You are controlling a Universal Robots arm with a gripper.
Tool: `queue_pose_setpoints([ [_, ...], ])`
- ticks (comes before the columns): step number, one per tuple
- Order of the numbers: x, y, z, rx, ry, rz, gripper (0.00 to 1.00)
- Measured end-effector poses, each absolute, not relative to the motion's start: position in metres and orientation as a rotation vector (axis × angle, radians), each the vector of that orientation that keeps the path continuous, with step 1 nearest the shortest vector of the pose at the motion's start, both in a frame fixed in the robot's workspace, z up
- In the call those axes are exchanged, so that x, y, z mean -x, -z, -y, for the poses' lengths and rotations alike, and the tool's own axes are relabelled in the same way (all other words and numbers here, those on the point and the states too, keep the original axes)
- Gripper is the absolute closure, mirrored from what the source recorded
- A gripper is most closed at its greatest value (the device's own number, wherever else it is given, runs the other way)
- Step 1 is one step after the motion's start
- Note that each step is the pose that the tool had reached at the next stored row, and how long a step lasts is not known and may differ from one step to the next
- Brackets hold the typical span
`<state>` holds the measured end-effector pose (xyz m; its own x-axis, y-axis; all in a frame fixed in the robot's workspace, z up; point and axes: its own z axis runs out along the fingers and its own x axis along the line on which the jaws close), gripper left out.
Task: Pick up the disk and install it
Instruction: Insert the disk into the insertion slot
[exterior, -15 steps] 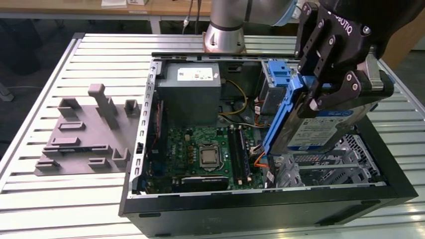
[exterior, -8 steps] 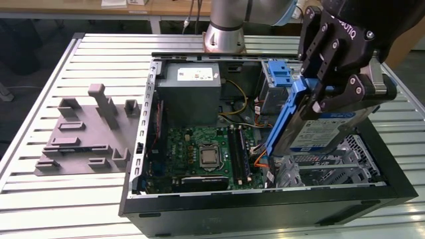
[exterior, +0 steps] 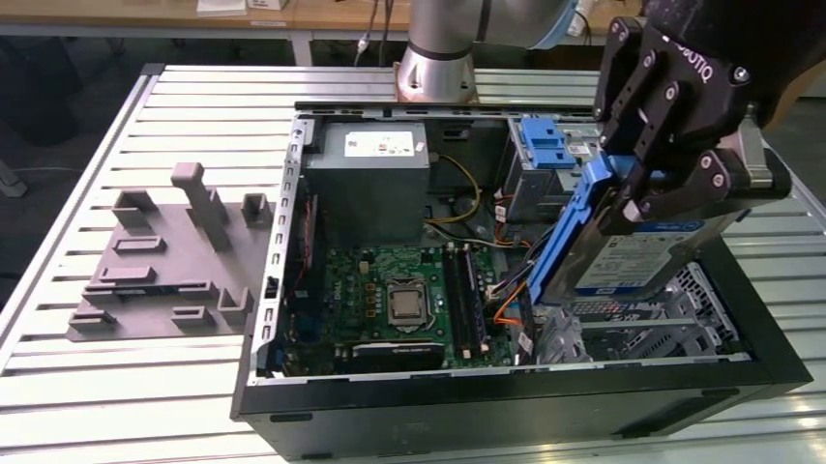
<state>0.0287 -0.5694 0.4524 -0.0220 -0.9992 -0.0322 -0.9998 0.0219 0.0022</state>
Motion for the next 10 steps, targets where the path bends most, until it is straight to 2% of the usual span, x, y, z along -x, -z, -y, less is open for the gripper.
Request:
queue_pose_setpoints([
  [10, -0.042, -0.452, 0.57, 2.182, -0.038, -2.231, 0.64],
])
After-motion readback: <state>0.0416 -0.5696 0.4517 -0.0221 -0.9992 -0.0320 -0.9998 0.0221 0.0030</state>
